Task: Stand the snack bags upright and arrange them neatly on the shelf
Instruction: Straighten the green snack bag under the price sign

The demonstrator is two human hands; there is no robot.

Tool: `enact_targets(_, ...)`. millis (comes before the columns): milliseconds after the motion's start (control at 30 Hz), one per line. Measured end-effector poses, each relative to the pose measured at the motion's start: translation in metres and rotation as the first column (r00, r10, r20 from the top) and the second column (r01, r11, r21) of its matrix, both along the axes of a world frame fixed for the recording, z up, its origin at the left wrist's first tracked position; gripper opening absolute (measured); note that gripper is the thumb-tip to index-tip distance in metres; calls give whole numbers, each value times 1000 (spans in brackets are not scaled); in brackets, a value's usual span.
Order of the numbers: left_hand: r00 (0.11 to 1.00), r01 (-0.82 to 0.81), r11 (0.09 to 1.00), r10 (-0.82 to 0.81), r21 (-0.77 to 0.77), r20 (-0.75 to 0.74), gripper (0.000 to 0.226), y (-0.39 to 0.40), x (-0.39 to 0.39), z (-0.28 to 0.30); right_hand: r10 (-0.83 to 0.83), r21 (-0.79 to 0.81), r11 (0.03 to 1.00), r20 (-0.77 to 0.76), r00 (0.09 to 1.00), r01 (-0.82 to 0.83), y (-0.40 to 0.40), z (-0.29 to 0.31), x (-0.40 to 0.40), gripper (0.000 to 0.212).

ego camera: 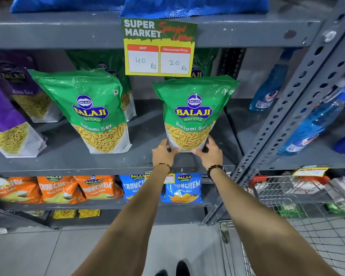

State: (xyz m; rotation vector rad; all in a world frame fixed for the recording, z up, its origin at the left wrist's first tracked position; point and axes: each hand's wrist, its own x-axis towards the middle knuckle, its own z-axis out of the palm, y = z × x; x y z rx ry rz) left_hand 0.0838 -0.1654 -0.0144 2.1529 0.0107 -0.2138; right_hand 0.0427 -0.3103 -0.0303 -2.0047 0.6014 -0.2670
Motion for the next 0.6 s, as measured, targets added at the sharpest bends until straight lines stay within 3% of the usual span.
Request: enact_targets(600,1000,-8,1000,8,-16,4,50,0,-4,4,14,-27,1000,-19,1000,-15,-2,-3,2,71)
